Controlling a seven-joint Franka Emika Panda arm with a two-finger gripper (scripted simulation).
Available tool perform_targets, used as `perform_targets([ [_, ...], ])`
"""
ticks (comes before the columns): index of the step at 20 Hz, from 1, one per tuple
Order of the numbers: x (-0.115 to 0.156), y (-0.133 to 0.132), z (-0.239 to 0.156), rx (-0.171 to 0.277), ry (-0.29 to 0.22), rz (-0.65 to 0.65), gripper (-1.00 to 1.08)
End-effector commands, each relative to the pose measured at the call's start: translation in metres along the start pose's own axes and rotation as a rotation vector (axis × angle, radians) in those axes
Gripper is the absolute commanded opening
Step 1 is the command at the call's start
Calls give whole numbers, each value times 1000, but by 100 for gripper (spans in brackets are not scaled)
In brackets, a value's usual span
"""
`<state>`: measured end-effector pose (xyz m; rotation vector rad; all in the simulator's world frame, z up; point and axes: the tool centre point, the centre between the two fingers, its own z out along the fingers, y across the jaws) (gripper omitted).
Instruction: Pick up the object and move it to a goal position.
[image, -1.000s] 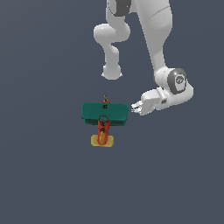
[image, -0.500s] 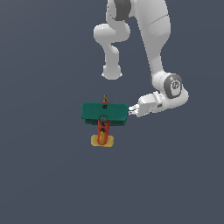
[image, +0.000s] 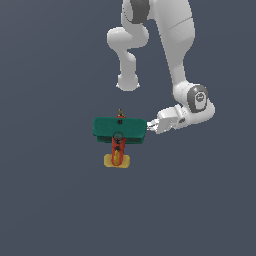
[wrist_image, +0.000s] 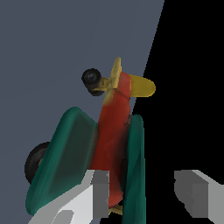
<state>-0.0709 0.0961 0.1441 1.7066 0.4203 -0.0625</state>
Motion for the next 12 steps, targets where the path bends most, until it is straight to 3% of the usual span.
perform_targets([
  [1, -1, -1, 1, -1, -3, 6, 28],
  [12, -2, -1, 15, -1, -4, 10, 28],
])
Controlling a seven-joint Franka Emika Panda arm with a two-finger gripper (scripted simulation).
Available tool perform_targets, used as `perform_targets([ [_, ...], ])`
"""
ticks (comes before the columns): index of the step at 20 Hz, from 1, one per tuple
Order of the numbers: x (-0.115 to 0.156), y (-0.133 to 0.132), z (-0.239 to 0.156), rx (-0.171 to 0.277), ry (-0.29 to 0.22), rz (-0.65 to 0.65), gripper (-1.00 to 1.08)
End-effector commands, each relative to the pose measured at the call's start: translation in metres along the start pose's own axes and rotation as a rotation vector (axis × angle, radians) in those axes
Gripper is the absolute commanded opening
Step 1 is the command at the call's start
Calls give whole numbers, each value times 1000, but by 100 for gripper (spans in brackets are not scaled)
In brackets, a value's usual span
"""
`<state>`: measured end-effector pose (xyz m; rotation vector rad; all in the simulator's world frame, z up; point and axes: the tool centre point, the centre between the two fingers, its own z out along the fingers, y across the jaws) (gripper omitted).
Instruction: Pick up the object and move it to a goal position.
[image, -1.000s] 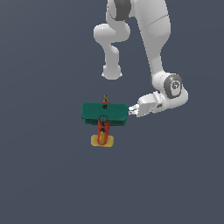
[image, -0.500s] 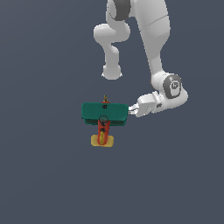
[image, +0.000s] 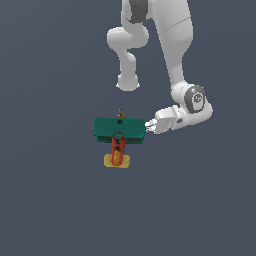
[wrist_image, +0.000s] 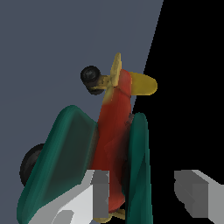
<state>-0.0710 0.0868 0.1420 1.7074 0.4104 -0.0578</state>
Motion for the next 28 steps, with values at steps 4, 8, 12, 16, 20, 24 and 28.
perform_targets([
  [4, -1, 0, 21, 0, -2, 1, 28],
  [8, -2, 0, 27, 1, -2, 1, 28],
  [12, -2, 0, 27, 1, -2, 1, -100],
  [16, -2, 0, 27, 1, -2, 1, -100],
  [20, -2, 0, 27, 1, -2, 1, -100],
  [24, 3, 5, 31, 1, -2, 1, -100],
  [28, 15, 17, 41, 0, -2, 1, -100],
])
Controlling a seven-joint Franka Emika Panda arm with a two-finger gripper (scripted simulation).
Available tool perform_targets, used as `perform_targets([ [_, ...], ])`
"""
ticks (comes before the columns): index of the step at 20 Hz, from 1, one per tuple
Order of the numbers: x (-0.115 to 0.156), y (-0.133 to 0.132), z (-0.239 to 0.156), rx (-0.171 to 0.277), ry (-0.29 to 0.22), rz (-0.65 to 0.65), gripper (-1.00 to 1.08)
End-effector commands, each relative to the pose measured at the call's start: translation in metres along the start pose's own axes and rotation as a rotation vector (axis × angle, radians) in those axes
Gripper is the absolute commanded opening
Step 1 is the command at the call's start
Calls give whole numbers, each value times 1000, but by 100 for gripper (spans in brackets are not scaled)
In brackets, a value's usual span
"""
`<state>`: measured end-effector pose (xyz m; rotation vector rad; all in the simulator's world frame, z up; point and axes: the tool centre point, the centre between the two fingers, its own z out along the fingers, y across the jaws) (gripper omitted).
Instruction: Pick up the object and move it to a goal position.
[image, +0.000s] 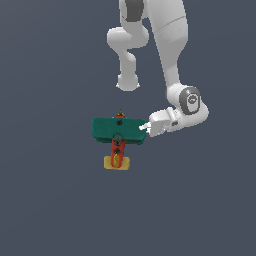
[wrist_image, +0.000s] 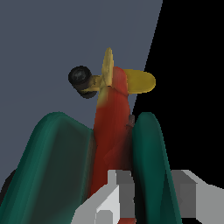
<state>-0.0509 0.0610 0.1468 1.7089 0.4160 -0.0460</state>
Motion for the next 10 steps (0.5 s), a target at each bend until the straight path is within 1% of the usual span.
perform_targets([
  [1, 7, 7, 16, 0, -13, -2, -100],
  [10, 53, 52, 53, -3, -13, -3, -100],
])
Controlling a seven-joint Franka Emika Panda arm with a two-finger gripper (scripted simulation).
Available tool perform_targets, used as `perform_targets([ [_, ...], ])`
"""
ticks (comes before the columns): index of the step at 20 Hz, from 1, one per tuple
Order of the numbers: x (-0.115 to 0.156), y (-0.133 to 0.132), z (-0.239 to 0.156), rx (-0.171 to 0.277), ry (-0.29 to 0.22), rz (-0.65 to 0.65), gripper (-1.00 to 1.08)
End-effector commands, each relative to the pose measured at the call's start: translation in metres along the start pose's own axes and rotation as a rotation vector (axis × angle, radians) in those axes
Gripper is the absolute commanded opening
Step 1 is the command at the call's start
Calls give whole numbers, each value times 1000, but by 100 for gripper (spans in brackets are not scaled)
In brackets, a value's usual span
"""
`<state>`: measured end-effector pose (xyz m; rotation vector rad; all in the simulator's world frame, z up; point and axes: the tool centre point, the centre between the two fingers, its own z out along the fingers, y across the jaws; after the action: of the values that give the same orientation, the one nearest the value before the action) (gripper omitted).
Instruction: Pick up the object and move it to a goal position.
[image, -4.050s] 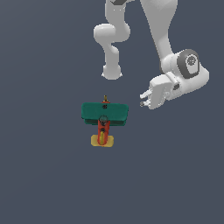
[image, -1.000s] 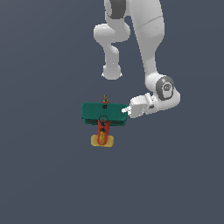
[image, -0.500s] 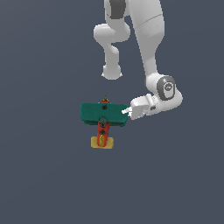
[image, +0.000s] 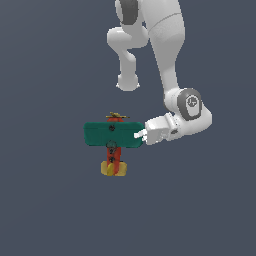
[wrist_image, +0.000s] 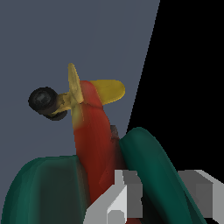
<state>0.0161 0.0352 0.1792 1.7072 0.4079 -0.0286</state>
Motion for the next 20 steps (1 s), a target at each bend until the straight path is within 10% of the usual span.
perform_targets([
  [1, 11, 3, 25, 2, -20, -18, -100],
  [20, 78, 63, 74, 5, -19, -17, -100],
])
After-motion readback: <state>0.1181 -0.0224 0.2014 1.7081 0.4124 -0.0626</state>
